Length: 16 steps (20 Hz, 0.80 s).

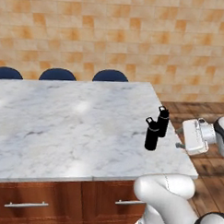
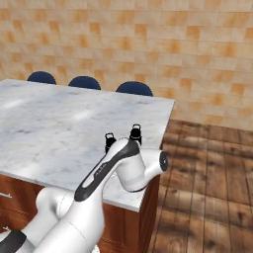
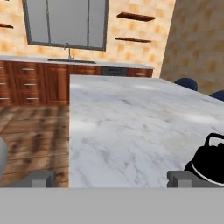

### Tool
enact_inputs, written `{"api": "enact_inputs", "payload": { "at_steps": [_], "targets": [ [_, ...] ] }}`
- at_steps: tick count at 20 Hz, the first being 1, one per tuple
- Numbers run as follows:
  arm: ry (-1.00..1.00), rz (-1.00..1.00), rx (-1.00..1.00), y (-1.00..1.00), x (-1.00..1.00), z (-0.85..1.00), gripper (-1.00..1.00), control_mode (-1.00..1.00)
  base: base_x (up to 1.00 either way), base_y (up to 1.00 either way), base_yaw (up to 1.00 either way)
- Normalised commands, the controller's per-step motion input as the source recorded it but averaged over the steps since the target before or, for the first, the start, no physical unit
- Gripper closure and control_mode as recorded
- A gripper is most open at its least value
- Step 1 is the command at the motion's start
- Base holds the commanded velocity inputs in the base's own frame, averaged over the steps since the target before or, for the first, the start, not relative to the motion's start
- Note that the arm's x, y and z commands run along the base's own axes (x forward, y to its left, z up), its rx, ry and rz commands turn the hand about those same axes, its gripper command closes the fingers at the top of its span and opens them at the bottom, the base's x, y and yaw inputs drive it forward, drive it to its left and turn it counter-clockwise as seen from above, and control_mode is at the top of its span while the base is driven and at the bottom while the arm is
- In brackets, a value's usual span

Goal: Pick the water bottle, water bottle, bottled drink from the counter and place them in the open cabinet.

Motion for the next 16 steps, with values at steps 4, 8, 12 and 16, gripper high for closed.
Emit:
{"api": "enact_inputs", "payload": {
  "at_steps": [4, 8, 12, 16],
  "targets": [
    [0.02, 0.0, 0.0, -0.02, 0.52, -0.24, -1.0, -1.0, 0.0, 0.0, 0.0],
    [0.0, 0.0, 0.0, -0.01, 0.49, -0.19, -1.0, -1.0, 0.0, 0.0, 0.0],
    [0.0, 0.0, 0.0, -0.1, 0.4, -0.18, -1.0, -1.0, 0.0, 0.0, 0.0],
    [0.0, 0.01, 0.0, -0.03, 0.2, -0.22, -1.0, -1.0, 0.0, 0.0, 0.0]
  ]
}}
